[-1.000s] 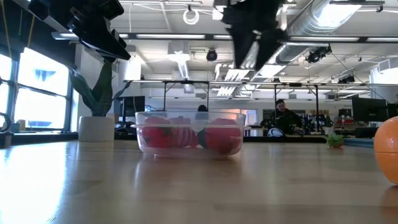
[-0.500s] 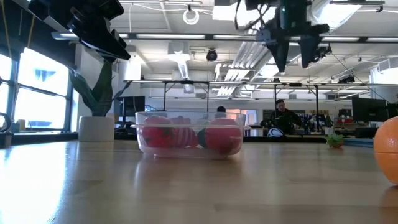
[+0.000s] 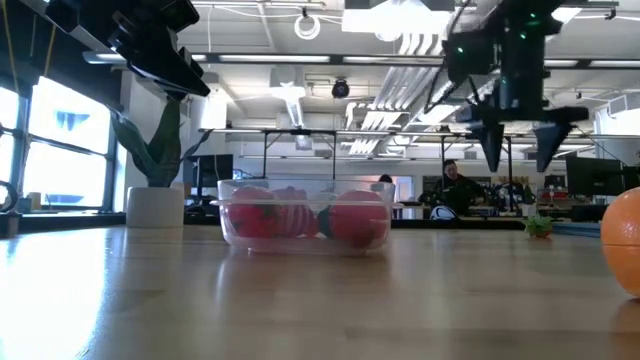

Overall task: Pick and placing Produce into tupperware
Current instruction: Put the red strawberry into the transparent container

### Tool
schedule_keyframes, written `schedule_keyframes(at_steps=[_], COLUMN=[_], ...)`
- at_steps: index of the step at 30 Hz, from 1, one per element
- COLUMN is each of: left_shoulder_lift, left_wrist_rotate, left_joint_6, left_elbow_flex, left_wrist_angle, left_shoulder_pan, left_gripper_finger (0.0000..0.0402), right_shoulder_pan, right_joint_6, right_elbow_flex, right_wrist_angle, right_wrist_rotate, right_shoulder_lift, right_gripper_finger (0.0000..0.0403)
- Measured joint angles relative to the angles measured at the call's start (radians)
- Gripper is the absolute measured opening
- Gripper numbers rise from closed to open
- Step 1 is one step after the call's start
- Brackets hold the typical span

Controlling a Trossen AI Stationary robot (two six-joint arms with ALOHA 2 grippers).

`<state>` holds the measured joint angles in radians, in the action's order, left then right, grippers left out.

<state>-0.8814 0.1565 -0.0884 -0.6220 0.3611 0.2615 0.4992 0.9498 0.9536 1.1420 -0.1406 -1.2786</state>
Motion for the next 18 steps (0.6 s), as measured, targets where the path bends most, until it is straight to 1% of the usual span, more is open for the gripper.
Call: schedule_keyframes(at_steps=[5, 10, 14, 18], left_shoulder_lift=[0.0, 0.0, 0.0, 0.0], left_wrist_rotate=[0.0, 0.0, 0.0, 0.0], left_joint_6=[0.0, 0.0, 0.0, 0.0], left_elbow_flex=[0.0, 0.0, 0.0, 0.0], left_wrist_angle=[0.0, 0.0, 0.0, 0.0], left_shoulder_pan=[0.0, 0.0, 0.0, 0.0], left_gripper_finger=[0.0026, 0.0026, 0.0026, 0.0026], right_shoulder_pan=[0.14, 0.283, 0.359, 0.405], right_joint_6=[-0.046, -0.107, -0.12, -0.121], right_elbow_flex=[-0.149, -0.239, -0.296, -0.322], right_wrist_angle=[-0.111, -0.228, -0.327, -0.347], right_wrist_rotate=[0.054, 0.115, 0.17, 0.198], right_shoulder_lift=[0.079, 0.096, 0.087, 0.079], right_gripper_finger=[0.0366, 0.0366, 0.0366, 0.0366])
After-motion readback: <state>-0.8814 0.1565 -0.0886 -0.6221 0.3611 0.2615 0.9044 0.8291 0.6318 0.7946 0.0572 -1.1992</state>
